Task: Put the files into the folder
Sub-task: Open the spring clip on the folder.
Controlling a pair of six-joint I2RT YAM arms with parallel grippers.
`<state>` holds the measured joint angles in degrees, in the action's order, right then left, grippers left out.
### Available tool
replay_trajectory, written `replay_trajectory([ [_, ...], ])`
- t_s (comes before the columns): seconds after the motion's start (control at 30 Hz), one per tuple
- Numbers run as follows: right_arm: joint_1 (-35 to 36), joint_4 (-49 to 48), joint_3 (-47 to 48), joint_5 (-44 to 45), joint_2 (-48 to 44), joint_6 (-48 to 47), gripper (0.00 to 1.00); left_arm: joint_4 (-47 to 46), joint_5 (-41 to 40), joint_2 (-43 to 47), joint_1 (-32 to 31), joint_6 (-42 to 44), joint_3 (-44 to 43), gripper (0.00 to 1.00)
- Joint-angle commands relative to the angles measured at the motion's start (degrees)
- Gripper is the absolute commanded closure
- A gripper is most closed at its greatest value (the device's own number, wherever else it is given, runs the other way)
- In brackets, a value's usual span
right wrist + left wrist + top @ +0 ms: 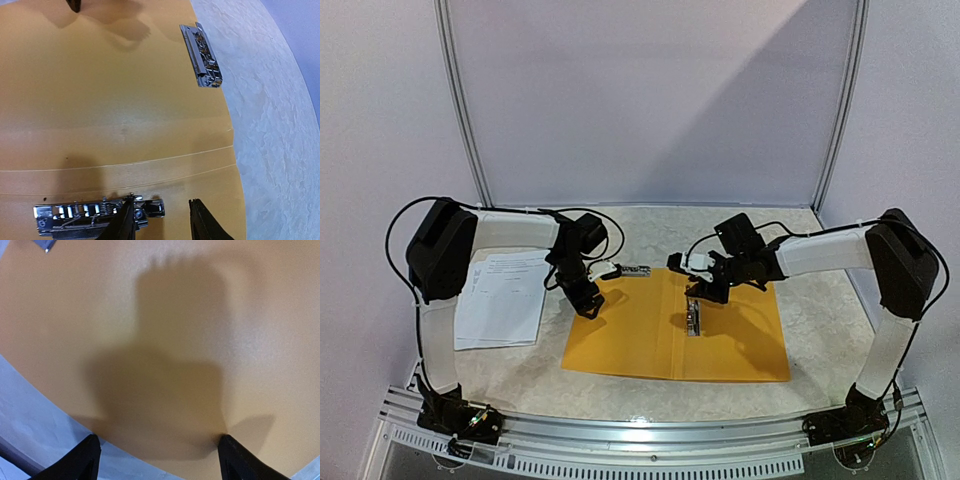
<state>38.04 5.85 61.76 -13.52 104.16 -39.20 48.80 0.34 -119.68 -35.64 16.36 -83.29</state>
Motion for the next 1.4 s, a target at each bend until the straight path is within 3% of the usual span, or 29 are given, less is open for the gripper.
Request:
replay_trajectory([
  [0.0,-1.1,1.8,5.7,0.0,5.5,-1.0,0.62,0.2,-4.2,-8.5,-1.7,0.7,4.1,0.16],
  [0.17,-2.3,2.3,9.5,1.7,8.6,1.0,0.63,0.3,-4.2,-8.6,-1.7,0.7,4.1,0.16],
  [0.4,-2.4,2.1,10.1,0.6,3.0,5.9,0.59,0.3,-3.0,-7.9,-1.6,1.5,4.3,0.16],
  [0.57,-2.4,3.2,15.4,0.7,-2.2,18.3,0.52,0.3,7.8,1.7,-1.6,5.4,5.0,0.16],
  [0.67,-2.4,7.0,21.1,0.4,-3.2,30.1,0.49,4.8,10.5,8.0,-1.4,8.1,0.2,0.12],
  [0.77,-2.2,9.7,24.5,-1.1,-3.1,44.0,0.5,9.7,5.4,11.1,-1.0,7.5,-4.4,0.08],
  [0.93,1.5,9.2,21.8,2.5,-4.8,59.9,0.54,10.6,-13.6,11.0,2.6,3.5,-4.2,0.06],
  [1.07,6.1,9.3,19.0,8.4,-6.3,62.0,0.54,9.0,-17.6,7.0,7.7,-0.3,-5.6,0.05],
  [1.37,8.5,9.3,15.7,8.9,-6.7,62.8,0.54,4.1,-26.2,-2.6,10.0,-1.2,-8.2,0.05],
])
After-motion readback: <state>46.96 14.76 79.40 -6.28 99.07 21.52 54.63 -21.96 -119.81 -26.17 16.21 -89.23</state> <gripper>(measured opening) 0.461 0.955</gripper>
